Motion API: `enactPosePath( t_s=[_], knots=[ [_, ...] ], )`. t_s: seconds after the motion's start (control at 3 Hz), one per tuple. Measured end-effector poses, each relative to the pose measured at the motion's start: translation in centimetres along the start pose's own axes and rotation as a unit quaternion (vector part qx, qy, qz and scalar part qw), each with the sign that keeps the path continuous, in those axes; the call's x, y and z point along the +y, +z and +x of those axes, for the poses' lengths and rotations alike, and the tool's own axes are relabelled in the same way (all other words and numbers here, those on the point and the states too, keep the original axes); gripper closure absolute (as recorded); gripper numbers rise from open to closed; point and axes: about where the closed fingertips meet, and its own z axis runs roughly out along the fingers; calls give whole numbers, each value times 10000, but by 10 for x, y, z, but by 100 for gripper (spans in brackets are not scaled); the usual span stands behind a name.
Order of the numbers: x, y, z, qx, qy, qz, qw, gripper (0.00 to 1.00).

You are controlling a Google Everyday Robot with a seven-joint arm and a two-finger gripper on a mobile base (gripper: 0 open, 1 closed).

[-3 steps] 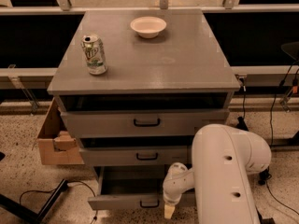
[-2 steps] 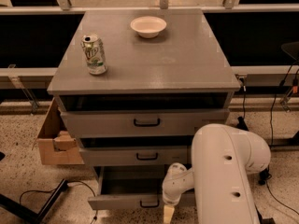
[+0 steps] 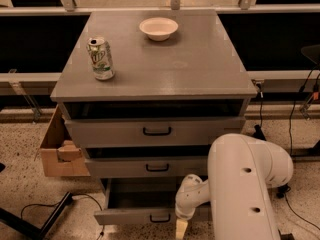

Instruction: Open bottom drawer

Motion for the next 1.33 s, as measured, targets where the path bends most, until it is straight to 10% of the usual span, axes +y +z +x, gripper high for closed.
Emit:
enactPosePath(
  t_s=[0.67, 1.33],
  knots=[
    [45, 20, 42, -55, 732, -726, 9947, 41],
    [65, 10, 50, 125, 852, -888, 9923, 88]
  ],
)
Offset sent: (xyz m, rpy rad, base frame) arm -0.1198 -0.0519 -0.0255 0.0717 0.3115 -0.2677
